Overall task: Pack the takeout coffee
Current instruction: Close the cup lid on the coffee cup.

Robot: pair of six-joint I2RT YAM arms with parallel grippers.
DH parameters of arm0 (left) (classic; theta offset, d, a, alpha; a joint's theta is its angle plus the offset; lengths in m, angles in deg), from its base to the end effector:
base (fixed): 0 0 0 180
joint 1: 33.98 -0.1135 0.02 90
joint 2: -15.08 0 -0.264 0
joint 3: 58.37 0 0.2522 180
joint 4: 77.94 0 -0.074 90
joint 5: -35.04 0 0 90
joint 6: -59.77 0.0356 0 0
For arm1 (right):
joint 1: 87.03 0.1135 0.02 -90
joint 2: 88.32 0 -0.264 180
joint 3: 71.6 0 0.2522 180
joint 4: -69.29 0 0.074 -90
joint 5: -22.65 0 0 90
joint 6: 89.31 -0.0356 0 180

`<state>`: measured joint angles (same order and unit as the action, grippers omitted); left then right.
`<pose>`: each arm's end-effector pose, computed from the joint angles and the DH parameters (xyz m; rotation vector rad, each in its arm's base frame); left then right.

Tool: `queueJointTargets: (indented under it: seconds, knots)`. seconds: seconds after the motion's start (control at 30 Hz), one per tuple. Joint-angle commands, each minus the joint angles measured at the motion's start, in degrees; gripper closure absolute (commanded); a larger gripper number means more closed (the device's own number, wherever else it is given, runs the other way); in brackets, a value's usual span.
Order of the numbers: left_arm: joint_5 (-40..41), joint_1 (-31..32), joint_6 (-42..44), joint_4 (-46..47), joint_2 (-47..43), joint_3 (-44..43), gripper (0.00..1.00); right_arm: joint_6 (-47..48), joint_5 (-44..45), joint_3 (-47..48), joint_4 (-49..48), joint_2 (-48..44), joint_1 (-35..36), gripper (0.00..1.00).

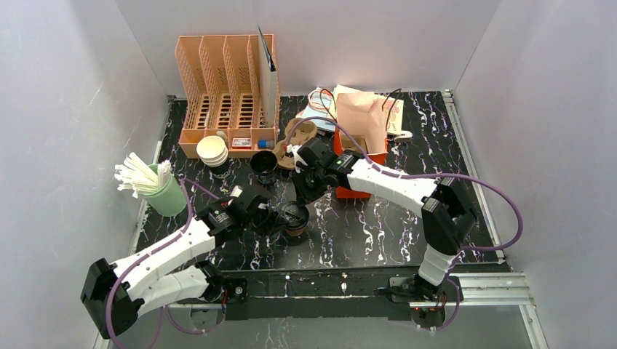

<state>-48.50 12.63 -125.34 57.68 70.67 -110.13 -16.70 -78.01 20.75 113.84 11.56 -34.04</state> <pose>0.1371 -0.1392 0.2329 -1.1428 2.3976 -0.9085 0.2249 0.3092 0.2546 -0.8785 2.4623 0.7166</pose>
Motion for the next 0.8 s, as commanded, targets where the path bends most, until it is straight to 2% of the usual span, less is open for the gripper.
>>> queueJointTargets:
  seconds: [0.0, 0.17, 0.47, 0.6, 0.67, 0.77]
  knots:
    - [1.81, -0.03, 1.74, -7.75, 2.05, 1.41, 0.83, 0.42, 0.1, 1.12, 5.53, 1.45, 0.74, 0.78]
    - [4.17, -0.03, 4.89, -13.38, 3.73, -6.37, 0.78, 0.42, 1.26, 7.43, 6.66, 1.46, 0.71, 0.76]
    - [6.83, -0.12, 9.88, -21.87, 5.88, -18.24, 0.58, -0.4, 5.7, 16.91, 11.9, 3.26, 0.64, 0.69]
    - [7.17, -0.6, 13.66, -22.26, 5.73, -20.42, 0.59, -1.88, 6.94, 16.24, 13.41, 1.91, 0.7, 0.66]
    - [6.09, -2.28, 19.32, -19.01, 5.15, -20.52, 0.64, -4.46, 7.17, 14.17, 13.24, -0.76, 0.64, 0.66]
    - [-0.87, -7.46, 30.35, -11.24, 4.46, -19.64, 0.67, -9.73, 7.05, 8.89, 11.67, -5.3, 0.68, 0.66]
